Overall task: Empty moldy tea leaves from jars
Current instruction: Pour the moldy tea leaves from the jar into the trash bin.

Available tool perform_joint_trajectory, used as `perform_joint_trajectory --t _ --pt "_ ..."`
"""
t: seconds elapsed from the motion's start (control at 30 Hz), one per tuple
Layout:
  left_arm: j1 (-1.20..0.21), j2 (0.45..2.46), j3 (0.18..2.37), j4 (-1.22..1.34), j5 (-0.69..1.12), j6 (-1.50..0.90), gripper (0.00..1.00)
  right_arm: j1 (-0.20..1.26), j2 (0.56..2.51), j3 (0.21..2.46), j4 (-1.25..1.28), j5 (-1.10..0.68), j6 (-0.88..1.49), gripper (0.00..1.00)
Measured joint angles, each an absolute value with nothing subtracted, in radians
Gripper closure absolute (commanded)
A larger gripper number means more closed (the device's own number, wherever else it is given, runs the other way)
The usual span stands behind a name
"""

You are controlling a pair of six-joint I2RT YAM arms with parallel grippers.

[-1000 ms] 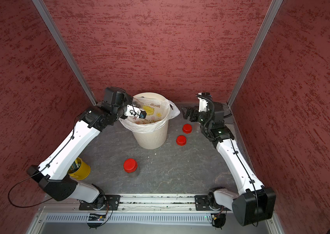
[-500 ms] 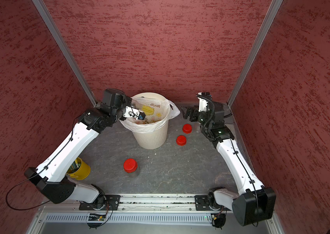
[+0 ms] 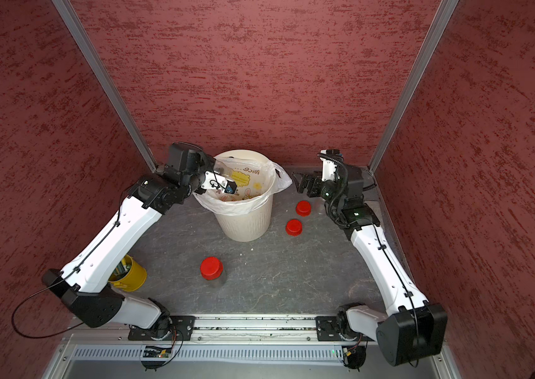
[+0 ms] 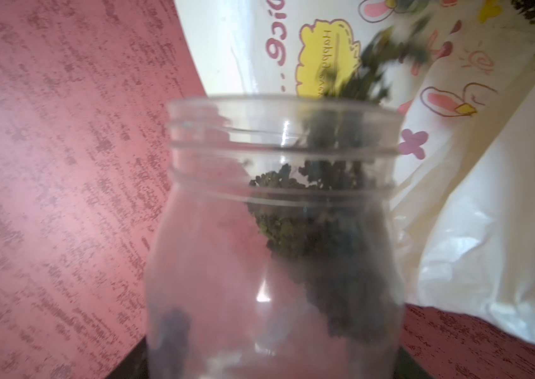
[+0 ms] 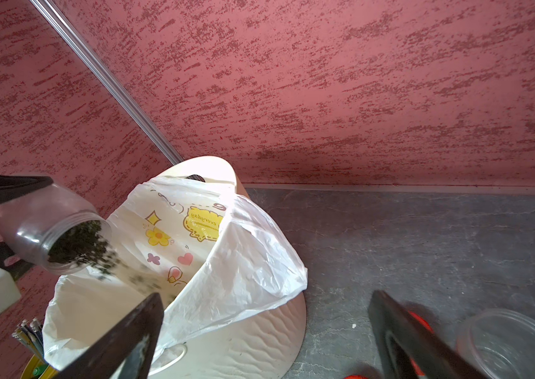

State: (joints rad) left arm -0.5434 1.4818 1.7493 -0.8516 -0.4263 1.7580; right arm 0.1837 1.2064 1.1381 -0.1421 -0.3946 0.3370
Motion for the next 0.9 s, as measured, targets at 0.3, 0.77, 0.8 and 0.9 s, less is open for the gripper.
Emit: perform_joint_trajectory --t 0.3,0.77,0.8,0.9 --pt "-0.567 1.517 1.855 -0.834 -0.424 1.763 0.34 0.183 1.206 1.138 -0.138 -0.414 0.343 0.01" --pt "-0.591 1.529 1.88 -0.874 -0.429 1.758 0.34 0.183 1.215 1.144 -0.138 -0.432 0.343 0.01" --pt "-0.585 1.523 1.86 -0.875 -0.43 1.756 0.34 0.183 1.215 1.146 -0.139 -0.432 0.343 0.01" --pt "-0.569 1.529 1.84 -0.888 -0.432 1.755 0.34 0.183 1.215 1.15 -0.139 -0.434 0.343 0.01"
